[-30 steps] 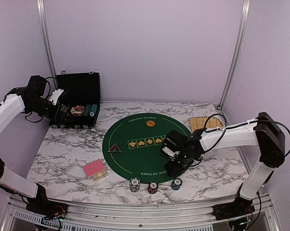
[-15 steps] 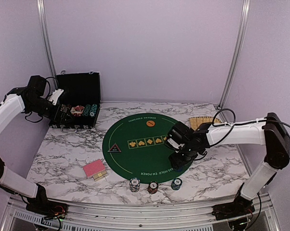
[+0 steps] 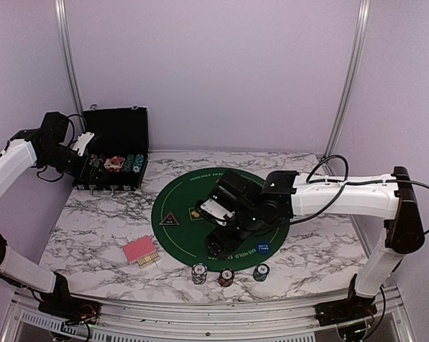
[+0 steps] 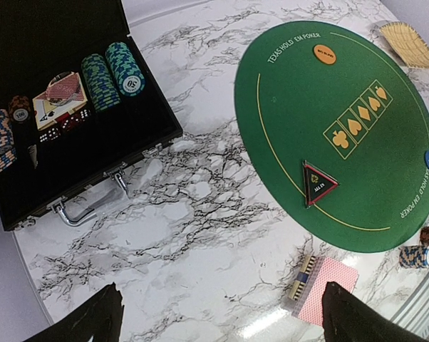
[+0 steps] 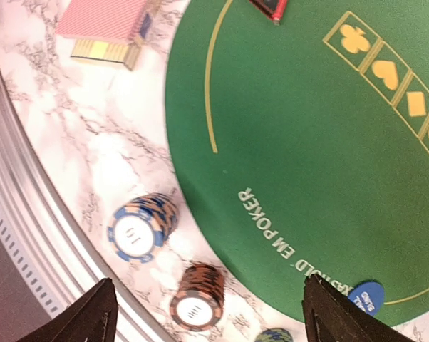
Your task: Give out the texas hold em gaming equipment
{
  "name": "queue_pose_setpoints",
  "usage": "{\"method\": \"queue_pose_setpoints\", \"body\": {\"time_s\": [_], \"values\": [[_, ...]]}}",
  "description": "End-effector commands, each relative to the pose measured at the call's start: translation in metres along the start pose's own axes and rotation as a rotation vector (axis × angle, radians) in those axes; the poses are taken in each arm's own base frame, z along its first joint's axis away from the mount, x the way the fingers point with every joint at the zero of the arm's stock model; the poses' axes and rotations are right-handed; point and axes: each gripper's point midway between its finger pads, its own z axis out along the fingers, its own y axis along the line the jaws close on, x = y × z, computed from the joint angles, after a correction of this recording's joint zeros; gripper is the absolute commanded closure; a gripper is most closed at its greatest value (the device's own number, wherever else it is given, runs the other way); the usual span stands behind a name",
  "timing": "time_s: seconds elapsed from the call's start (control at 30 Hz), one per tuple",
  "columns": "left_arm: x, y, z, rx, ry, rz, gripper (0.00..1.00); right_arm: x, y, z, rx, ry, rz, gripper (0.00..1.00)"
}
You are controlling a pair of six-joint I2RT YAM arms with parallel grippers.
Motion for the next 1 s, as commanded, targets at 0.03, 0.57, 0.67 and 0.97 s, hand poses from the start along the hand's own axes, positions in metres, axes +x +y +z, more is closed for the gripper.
{"method": "queue_pose_setpoints", "body": {"time_s": [0.03,0.57,0.67,0.97], "values": [[0.001,-0.005,-0.011,0.007,-0.003,0.006,0.01,0.001,0.039,0.021,-0.076,0.081,-0.099,0.11],[0.000,-0.009,-0.016,0.012,-0.013,0.015,0.01,0.001,0.059,0.049,-0.105,0.139,-0.177,0.09],[0.001,-0.008,-0.016,0.010,-0.012,0.017,0.01,0.003,0.062,0.053,-0.113,0.149,-0.184,0.10],[0.001,-0.009,-0.017,0.009,-0.013,0.019,0.01,0.003,0.062,0.062,-0.106,0.160,-0.191,0.22]]}}
